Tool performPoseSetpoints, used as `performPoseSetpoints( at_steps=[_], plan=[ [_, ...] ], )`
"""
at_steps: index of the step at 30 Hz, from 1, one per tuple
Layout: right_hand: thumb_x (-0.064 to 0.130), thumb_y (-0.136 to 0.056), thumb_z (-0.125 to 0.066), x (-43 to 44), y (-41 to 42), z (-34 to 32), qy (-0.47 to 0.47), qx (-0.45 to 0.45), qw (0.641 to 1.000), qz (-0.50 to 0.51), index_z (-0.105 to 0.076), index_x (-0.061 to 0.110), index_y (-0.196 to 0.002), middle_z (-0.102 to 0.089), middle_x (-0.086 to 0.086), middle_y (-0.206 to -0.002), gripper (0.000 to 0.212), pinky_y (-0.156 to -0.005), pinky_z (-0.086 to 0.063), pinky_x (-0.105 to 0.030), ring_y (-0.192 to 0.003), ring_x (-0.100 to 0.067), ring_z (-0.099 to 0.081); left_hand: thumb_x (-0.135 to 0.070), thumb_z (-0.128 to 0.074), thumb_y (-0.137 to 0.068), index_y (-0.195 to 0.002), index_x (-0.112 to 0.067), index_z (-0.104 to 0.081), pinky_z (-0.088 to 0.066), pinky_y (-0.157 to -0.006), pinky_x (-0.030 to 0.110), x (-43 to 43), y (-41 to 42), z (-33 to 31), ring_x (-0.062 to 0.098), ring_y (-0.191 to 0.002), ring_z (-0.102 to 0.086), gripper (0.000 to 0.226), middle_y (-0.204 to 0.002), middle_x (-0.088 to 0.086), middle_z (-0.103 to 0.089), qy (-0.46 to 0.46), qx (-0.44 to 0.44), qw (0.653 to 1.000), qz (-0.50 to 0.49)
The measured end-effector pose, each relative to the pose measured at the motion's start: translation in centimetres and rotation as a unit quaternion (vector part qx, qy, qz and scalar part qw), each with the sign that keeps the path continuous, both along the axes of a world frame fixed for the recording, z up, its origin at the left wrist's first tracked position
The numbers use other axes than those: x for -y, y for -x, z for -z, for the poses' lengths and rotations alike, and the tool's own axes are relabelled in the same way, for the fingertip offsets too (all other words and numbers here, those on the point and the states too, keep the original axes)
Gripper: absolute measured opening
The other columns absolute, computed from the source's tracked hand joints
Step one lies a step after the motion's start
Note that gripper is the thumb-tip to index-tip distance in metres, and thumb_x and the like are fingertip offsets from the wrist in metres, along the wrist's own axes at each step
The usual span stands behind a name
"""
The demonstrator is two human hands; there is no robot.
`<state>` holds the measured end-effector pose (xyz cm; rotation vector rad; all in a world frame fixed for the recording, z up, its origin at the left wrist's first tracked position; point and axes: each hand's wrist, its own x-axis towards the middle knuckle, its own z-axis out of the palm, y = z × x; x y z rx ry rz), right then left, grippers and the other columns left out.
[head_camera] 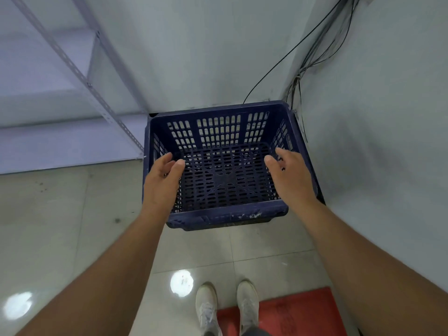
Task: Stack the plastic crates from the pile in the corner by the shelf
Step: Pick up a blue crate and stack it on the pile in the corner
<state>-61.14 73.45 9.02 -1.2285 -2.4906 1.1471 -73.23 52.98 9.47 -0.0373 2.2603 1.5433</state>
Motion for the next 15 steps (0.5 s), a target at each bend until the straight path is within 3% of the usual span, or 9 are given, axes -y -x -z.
performPoseSetpoints(
  at_steps=[3,10,13,15],
  plan=[
    [0.042,-0.096,-0.043,1.0,-0.9,-2.6,0.006,-0.032,0.999,0.006,-0.049,0.017,-0.134,-0.047,-0.004,-0.135,0.046,-0.082,-0.035,-0.025,-0.100,-0.008,-0.049,-0.034,-0.056,-0.095,-0.137,-0.022,-0.049,-0.047,-0.103,0.040,0.2,-1.4,-2.8,0.021,-0.119,-0.057,0.045,-0.132,0.005,-0.058,-0.014,-0.004,1.000,0.008],
    [0.040,-0.096,-0.046,4.4,-5.3,-8.1,0.020,-0.074,0.995,0.071,-0.052,0.017,-0.132,-0.053,0.002,-0.129,0.043,-0.084,-0.038,-0.021,-0.089,0.001,-0.050,-0.031,-0.055,-0.096,-0.127,-0.026,-0.054,-0.051,-0.096,0.035,1.7,-4.8,-7.0,0.017,-0.115,-0.060,0.032,-0.127,0.000,-0.060,-0.064,-0.012,0.996,0.069],
    [0.035,-0.093,-0.051,6.8,-8.0,-9.4,0.041,-0.112,0.985,0.123,-0.057,0.018,-0.124,-0.061,0.006,-0.111,0.036,-0.086,-0.049,-0.029,-0.088,-0.006,-0.058,-0.027,-0.056,-0.096,-0.126,-0.022,-0.056,-0.055,-0.084,0.029,2.7,-6.1,-7.9,0.014,-0.101,-0.065,0.031,-0.117,-0.001,-0.064,-0.070,-0.013,0.992,0.108],
    [0.032,-0.092,-0.054,8.7,-9.8,-10.1,0.076,-0.143,0.973,0.167,-0.060,0.022,-0.114,-0.067,0.002,-0.097,0.025,-0.077,-0.055,-0.036,-0.075,-0.010,-0.065,-0.022,-0.058,-0.095,-0.125,-0.019,-0.058,-0.057,-0.071,0.024,3.3,-6.8,-8.5,0.011,-0.083,-0.066,0.030,-0.103,-0.001,-0.065,-0.069,-0.018,0.988,0.138]
  ],
)
